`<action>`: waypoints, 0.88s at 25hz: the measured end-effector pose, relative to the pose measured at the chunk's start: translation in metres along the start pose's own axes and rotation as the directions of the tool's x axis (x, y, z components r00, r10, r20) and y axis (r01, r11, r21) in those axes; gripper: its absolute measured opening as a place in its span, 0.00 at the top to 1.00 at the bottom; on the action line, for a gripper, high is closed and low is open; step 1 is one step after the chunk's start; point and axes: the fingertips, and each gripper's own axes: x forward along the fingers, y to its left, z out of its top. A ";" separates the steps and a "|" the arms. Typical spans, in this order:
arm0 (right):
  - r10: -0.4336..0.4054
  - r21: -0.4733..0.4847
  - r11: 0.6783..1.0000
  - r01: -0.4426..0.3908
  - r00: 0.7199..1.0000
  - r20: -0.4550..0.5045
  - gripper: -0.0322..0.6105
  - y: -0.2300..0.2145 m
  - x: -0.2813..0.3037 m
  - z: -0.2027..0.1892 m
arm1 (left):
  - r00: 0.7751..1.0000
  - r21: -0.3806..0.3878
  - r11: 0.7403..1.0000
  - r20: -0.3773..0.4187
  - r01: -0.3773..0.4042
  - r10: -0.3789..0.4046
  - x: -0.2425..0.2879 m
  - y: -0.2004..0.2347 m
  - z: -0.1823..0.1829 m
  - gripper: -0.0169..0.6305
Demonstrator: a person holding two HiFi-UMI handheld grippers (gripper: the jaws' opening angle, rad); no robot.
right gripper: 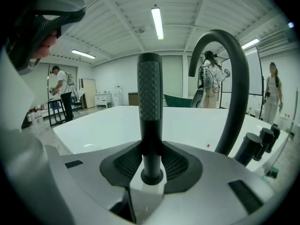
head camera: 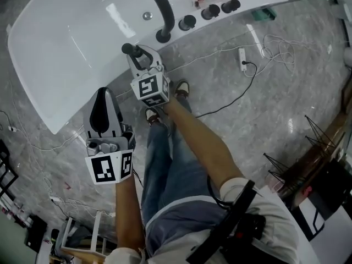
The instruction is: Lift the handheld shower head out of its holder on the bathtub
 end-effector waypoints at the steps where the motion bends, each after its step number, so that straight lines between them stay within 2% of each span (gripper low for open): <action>1: 0.004 -0.012 1.000 -0.004 1.000 -0.003 0.74 -0.001 0.001 0.000 | 1.000 0.001 1.000 0.001 -0.006 0.006 0.001 0.002 0.001 0.94; 4: 0.027 -0.033 0.999 -0.027 1.000 0.002 0.74 0.002 -0.009 0.013 | 1.000 0.005 1.000 0.009 -0.016 0.016 -0.001 0.006 0.012 0.94; 8: 0.065 -0.065 0.996 -0.062 0.997 0.048 0.74 0.020 -0.050 0.075 | 0.999 -0.005 1.000 0.034 -0.019 0.019 -0.020 0.014 0.055 0.94; 11: 0.092 -0.072 0.994 -0.086 0.992 0.090 0.74 0.041 -0.100 0.150 | 0.998 -0.014 1.000 0.051 -0.022 0.023 -0.047 0.020 0.113 0.94; 14: 0.108 -0.068 0.993 -0.099 0.983 0.146 0.74 0.055 -0.166 0.237 | 0.996 -0.018 1.000 0.087 0.008 -0.006 -0.080 0.008 0.183 0.94; 18: 0.103 -0.017 0.995 -0.102 0.980 0.171 0.74 0.080 -0.281 0.341 | 0.987 -0.027 0.995 0.128 0.100 -0.095 -0.145 -0.034 0.275 0.94; 22: 0.069 0.019 0.997 -0.076 0.970 0.235 0.74 0.099 -0.406 0.427 | 0.975 -0.029 0.987 0.160 0.161 -0.154 -0.221 -0.085 0.349 0.94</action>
